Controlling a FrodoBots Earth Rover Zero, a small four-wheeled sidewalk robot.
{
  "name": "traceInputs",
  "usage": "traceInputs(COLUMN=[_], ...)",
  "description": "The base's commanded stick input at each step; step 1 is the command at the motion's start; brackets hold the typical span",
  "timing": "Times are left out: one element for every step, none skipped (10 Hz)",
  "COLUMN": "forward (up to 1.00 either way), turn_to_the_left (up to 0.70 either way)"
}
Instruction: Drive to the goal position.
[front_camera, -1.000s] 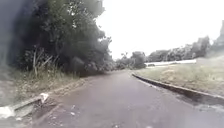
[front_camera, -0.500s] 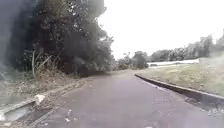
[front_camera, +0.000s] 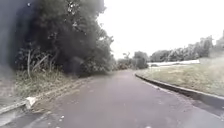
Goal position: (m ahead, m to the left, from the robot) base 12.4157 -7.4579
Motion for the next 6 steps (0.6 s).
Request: traceInputs(forward=[0.45,0.45,0.45,0.45,0.45,0.45], turn_to_the_left=[0.00,0.00,0.00,0.00,0.00,0.00])
